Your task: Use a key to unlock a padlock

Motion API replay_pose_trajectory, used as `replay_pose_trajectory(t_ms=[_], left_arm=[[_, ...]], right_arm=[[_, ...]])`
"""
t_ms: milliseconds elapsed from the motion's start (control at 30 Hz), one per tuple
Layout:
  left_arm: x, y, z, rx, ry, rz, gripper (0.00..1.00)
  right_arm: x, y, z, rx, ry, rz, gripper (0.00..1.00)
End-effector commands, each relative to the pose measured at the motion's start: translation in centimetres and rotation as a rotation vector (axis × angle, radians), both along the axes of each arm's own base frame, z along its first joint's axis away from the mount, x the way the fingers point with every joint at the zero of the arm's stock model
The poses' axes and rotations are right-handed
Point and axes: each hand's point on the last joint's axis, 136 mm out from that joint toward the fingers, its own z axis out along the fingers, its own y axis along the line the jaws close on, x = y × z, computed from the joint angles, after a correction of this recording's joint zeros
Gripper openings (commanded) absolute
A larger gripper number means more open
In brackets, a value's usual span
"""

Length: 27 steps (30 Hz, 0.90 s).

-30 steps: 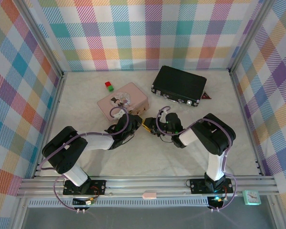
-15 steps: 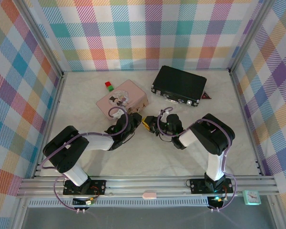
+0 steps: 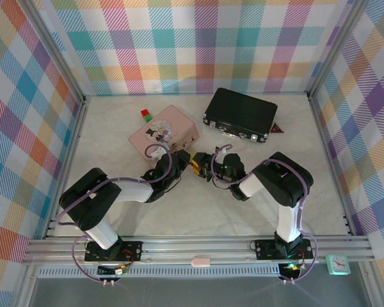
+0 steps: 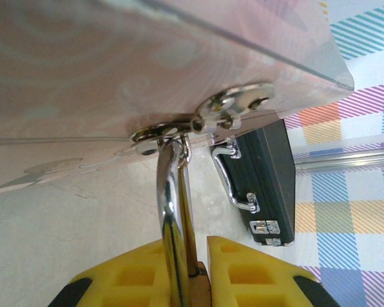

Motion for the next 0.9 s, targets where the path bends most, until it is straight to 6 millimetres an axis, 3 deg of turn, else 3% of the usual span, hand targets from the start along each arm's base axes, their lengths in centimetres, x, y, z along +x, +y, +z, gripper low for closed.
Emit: replay_pose_trajectory(t_ms=[0, 367, 500, 567, 667, 767, 867], left_arm=[[0.3, -0.8, 1.7, -0.065, -0.058, -0.008, 0.00], [0.1, -1.0, 1.8, -0.068, -0.067, -0.017, 0.00], [-0.3, -1.2, 2.0, -0.059, -0.117, -0.056, 0.00], [-0.5, -1.7, 2.9, -0.062, -0.199, -0.098, 0.00], [-0.9, -2.2, 3.1, -0.072, -0.295, -0.148, 0.00], [-1.1, -2.8, 1.7, -0.067, -0.298, -0.175, 0.00], [-1.2, -2.9, 1.0, -0.019, -0.308, -0.182, 0.00]], right_arm=[[-0.1, 1.0, 2.9, 0.092, -0.074, 0.023, 0.30], [0.3, 0.9, 3.0, 0.112, -0.042, 0.003, 0.01], [1.2, 0.6, 3.8, 0.175, 0.028, -0.004, 0.00], [1.8, 0.4, 5.3, 0.241, 0.082, 0.003, 0.00], [3.1, -0.4, 9.8, 0.365, 0.104, 0.003, 0.00], [4.4, -1.4, 13.7, 0.503, 0.169, -0.021, 0.00], [5.5, -2.2, 15.3, 0.623, 0.270, -0.064, 0.00]])
